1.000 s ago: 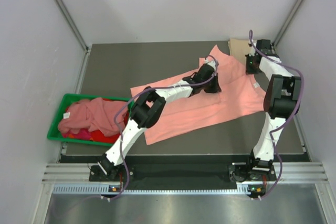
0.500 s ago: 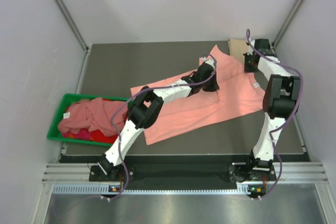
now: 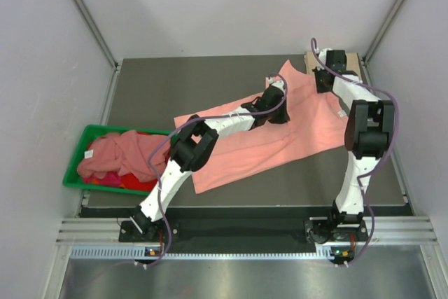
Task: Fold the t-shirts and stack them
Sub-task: Fold the tshirt
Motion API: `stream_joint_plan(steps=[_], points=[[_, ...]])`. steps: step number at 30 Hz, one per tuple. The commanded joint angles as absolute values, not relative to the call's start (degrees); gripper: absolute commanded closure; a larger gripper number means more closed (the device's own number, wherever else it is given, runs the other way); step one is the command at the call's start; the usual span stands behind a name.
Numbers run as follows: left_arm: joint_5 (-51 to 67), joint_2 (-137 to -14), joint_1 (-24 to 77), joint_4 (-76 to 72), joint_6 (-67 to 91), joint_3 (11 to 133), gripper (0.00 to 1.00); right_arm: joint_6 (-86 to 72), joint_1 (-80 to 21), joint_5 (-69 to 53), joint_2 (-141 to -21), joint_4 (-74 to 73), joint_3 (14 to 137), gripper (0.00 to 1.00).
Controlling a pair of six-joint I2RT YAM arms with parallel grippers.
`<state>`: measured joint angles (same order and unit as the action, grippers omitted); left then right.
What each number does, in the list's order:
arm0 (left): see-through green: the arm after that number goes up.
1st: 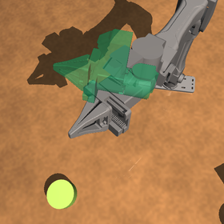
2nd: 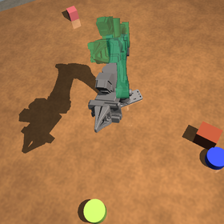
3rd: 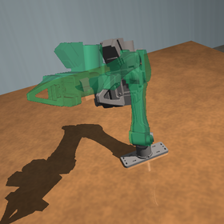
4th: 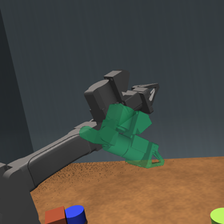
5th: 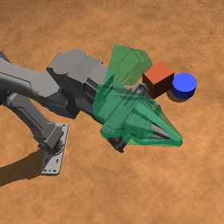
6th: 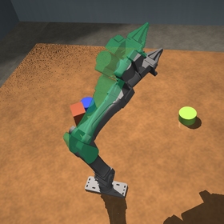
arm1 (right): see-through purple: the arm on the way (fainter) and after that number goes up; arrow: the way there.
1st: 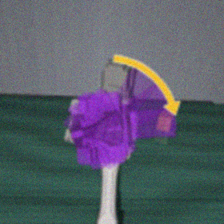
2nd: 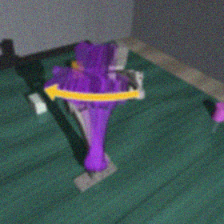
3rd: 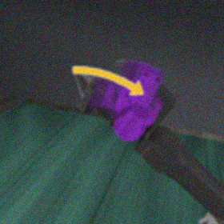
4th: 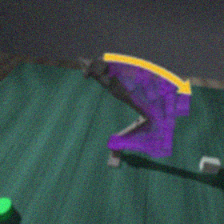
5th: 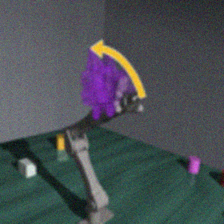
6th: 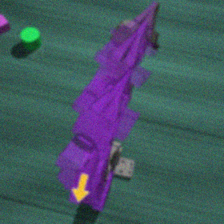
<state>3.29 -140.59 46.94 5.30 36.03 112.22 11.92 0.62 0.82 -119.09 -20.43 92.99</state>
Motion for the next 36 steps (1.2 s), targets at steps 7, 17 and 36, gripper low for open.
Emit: stream_joint_plan(steps=[7, 17, 36], points=[[0.5, -134.7, 47.1, 3.6, 35.4, 109.3, 1.00, 15.1, -2.5, 4.0, -117.0, -13.8, 93.1, 1.00], [-6.1, -131.7, 47.0, 4.0, 34.5, 107.8, 1.00, 16.6, -2.8, 4.5, -116.6, -13.5, 92.5, 1.00], [-7.2, -132.5, 47.1, 13.1, 32.6, 111.9, 0.76, 7.9, -3.9, 8.6, -117.6, -25.4, 101.2, 0.71]])
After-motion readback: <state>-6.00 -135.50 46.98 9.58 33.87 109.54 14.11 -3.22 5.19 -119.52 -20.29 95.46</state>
